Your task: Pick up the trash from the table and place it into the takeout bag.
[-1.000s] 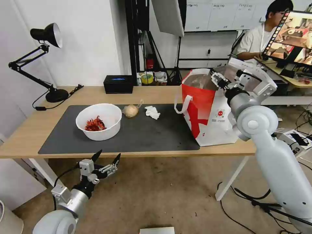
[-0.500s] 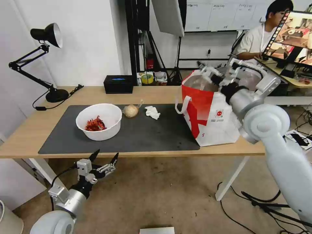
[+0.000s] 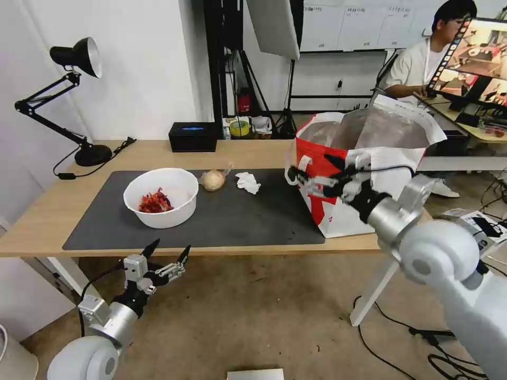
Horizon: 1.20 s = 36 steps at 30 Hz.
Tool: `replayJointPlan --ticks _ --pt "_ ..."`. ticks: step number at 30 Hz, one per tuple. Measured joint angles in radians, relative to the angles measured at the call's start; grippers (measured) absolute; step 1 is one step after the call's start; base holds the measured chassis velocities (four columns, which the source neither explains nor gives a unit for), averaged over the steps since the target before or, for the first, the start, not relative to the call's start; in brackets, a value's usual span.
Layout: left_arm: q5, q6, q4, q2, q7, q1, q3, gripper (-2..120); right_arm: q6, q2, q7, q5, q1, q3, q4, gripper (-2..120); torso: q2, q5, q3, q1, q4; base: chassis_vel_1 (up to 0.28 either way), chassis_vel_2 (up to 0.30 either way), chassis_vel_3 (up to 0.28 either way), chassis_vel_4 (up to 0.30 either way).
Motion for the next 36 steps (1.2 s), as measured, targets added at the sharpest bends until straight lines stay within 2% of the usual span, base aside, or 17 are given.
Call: replayJointPlan --ticks 2,6,8,9,12,20,36 --pt "0.02 -0.011 0.01 -0.001 0.001 0.002 -0.005 100 0.057 0.031 -0.031 -0.073 -0.108 0.024 -0.008 100 0.0 0.0002 0.0 0.0 -0.0002 0.0 0.0 0.0 0.0" --pt "0.033 -0.02 0.019 -0.002 0.001 0.004 -0.009 100 0.122 0.075 -0.038 -0.135 -0.199 0.035 -0.015 100 0.0 -0.0001 0.0 0.0 -0.0002 0.0 0.0 0.0 0.0" --pt "0.052 -0.031 0.03 -0.005 -0.001 0.01 -0.019 100 0.204 0.126 -0.035 -0.2 -0.277 0.036 -0.032 100 0.0 0.0 0.0 0.0 -0.0001 0.0 0.0 0.0 0.0" --pt "0.052 -0.031 0.03 -0.005 -0.001 0.01 -0.019 100 0.204 0.126 -0.035 -0.2 -0.277 0.036 -0.032 100 0.0 0.0 0.0 0.0 -0.0001 0.0 0.0 0.0 0.0" --pt "0.088 -0.038 0.041 -0.006 -0.03 0.026 -0.037 100 0.263 0.182 -0.008 -0.253 -0.36 0.03 -0.043 100 0.0 0.0 0.0 0.0 -0.0001 0.0 0.0 0.0 0.0" --pt "0.105 -0.022 0.043 -0.008 -0.113 0.032 -0.047 100 0.282 0.223 0.023 -0.276 -0.432 0.016 -0.051 100 0.0 -0.0001 0.0 0.0 -0.0001 0.0 0.0 0.0 0.0" --pt "0.11 -0.007 0.049 -0.016 -0.119 0.027 -0.038 100 0.271 0.218 0.022 -0.272 -0.43 -0.005 -0.064 100 0.0 0.0 0.0 0.0 0.0 0.0 0.0 0.0 0.0"
